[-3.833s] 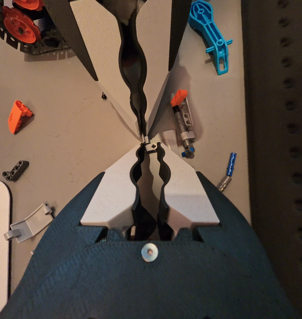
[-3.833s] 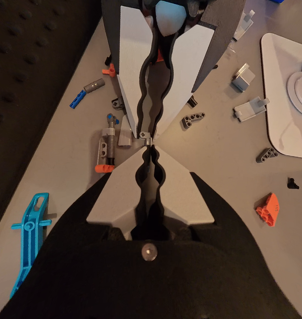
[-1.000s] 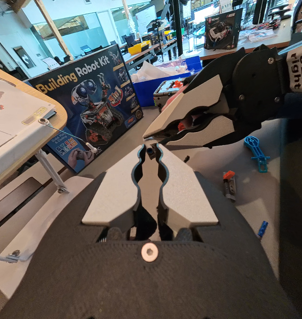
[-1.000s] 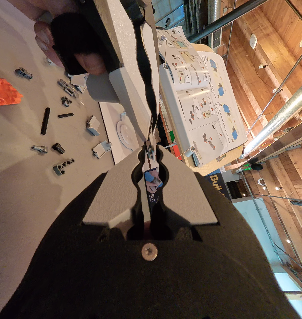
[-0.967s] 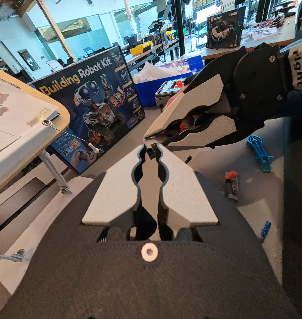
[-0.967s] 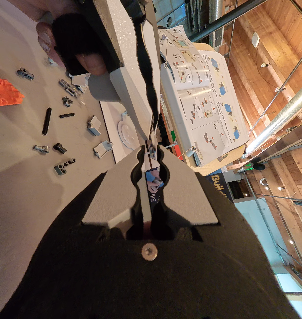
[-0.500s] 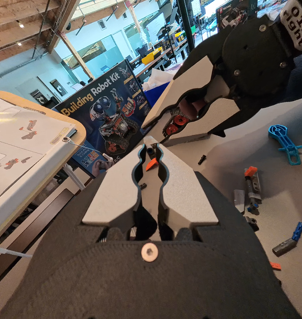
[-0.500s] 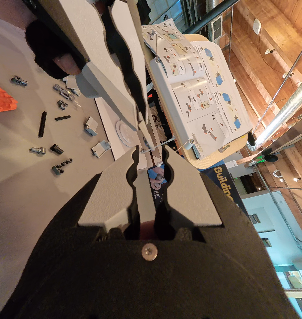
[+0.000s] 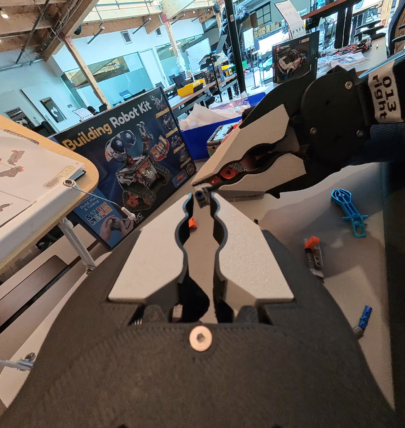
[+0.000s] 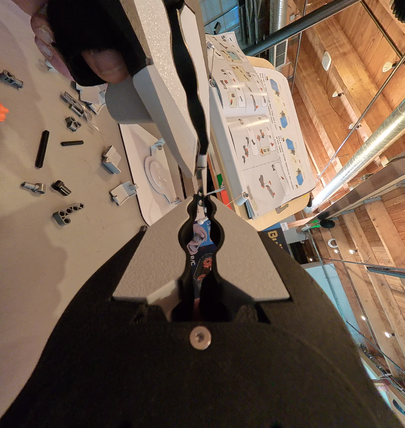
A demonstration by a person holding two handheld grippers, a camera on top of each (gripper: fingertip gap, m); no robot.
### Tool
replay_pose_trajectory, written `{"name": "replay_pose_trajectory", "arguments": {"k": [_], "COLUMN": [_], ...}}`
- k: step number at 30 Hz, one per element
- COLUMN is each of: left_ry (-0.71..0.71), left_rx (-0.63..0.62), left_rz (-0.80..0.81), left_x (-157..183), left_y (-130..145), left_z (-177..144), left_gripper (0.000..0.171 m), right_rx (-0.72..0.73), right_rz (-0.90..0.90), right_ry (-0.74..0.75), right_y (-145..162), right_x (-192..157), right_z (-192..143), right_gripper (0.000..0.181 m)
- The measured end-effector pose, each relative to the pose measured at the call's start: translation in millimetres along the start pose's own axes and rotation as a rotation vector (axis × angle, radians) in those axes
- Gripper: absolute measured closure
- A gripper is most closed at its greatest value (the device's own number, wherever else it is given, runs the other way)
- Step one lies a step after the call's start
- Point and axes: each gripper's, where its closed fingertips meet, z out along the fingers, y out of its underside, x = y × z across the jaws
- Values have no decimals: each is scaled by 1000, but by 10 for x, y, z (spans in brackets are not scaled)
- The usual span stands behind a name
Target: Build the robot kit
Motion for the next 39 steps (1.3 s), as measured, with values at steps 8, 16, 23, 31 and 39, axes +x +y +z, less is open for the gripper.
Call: {"name": "replay_pose_trajectory", "arguments": {"k": [8,16,23,31,39], "left_ry": [15,1,-7,-23,-29], "left_rx": [-28,-68,-96,-80,-55], "left_rz": [3,14,22,29,36], "left_x": [1,-34,-49,-67,-54], "left_y": [64,134,178,142,96], "left_z": [8,16,22,14,17], "left_gripper": [155,155,154,154,153], "right_rx": [-11,1,37,33,-5], "right_rz": [6,43,178,187,94], "right_ry": [1,12,-10,-19,-35], "right_y": [46,60,113,139,140], "right_x": [9,58,136,144,65], "right_z": [4,-7,-23,-22,-16], "right_gripper": [177,177,177,177,176]}}
